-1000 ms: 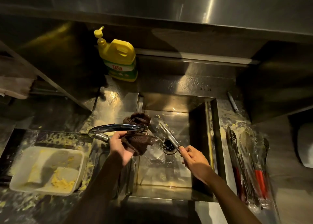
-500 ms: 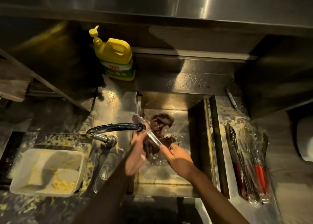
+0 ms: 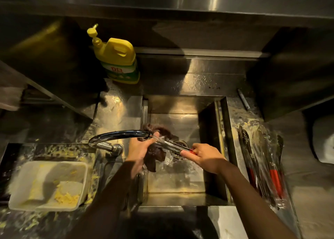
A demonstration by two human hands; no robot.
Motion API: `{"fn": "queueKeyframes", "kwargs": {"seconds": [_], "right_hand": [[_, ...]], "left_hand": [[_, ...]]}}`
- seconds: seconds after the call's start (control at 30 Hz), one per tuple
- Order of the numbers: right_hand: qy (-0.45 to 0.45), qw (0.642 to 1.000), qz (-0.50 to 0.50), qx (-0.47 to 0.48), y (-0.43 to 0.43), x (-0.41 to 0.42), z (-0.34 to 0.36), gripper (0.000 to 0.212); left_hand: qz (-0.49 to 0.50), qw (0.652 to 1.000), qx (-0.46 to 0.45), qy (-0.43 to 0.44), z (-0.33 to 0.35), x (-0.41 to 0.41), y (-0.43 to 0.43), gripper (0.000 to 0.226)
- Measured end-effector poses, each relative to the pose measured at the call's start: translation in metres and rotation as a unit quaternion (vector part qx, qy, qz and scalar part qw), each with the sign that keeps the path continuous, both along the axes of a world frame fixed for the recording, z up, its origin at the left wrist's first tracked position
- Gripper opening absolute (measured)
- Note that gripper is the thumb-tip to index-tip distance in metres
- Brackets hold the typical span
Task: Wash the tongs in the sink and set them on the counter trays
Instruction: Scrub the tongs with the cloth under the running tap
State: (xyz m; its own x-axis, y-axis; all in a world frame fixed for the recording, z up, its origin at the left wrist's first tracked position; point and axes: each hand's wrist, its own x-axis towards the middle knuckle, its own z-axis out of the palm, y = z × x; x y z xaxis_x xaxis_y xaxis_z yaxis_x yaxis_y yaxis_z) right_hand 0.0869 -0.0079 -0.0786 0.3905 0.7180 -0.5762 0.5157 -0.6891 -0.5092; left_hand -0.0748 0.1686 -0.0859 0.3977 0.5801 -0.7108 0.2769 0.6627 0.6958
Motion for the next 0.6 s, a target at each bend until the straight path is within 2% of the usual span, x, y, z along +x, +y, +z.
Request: {"fn": "queueKeyframes", "kwargs": {"seconds": [0.07,0.1,0.13,0.17,0.23,0.3,0.37,0.4,0.47,0.5,0.6], "right_hand": [[0.013,1.0,-0.011,0.007,0.006,-0.008,-0.004,0.057],[0.019,1.0,-0.016,0.011,0.007,-0.014,-0.008,0.063],[0.021,1.0,-0.017,0.016,0.006,-0.019,-0.014,0.068],[0.02,1.0,-0.013,0.017,0.003,-0.02,-0.017,0.07],[0.004,1.0,0.008,0.012,-0.002,-0.01,-0.016,0.065],[-0.035,0.998,0.05,0.008,-0.005,0.005,-0.009,0.061],[-0.047,0.998,0.042,0.015,-0.004,0.01,-0.002,0.064],[-0.041,0.999,0.013,0.031,-0.005,0.009,-0.001,0.064],[-0.036,0.995,-0.061,0.067,-0.007,0.003,-0.004,0.06],[-0.03,0.993,-0.09,0.076,-0.006,-0.003,-0.004,0.055],[-0.003,0.991,-0.109,0.079,-0.001,-0.026,-0.009,0.04]], "left_hand": [[0.082,0.986,-0.122,-0.083,-0.001,0.006,-0.003,0.065],[0.102,0.98,-0.139,-0.099,-0.005,0.008,-0.004,0.061],[0.088,0.986,-0.113,-0.088,-0.002,0.009,-0.002,0.054],[0.046,0.997,-0.049,-0.044,0.001,0.008,0.001,0.045],[-0.058,0.995,0.07,0.028,0.009,0.005,0.005,0.031],[-0.091,0.989,0.106,0.045,0.006,0.0,0.003,0.039],[-0.027,0.994,0.081,0.068,0.004,-0.001,0.001,0.053],[0.04,0.998,0.041,0.037,0.006,0.002,0.001,0.055],[0.156,0.987,-0.038,-0.015,0.007,0.007,0.0,0.044],[0.189,0.981,-0.05,-0.007,0.009,0.009,0.001,0.037],[0.14,0.989,-0.034,0.045,0.003,0.008,-0.001,0.032]]}}
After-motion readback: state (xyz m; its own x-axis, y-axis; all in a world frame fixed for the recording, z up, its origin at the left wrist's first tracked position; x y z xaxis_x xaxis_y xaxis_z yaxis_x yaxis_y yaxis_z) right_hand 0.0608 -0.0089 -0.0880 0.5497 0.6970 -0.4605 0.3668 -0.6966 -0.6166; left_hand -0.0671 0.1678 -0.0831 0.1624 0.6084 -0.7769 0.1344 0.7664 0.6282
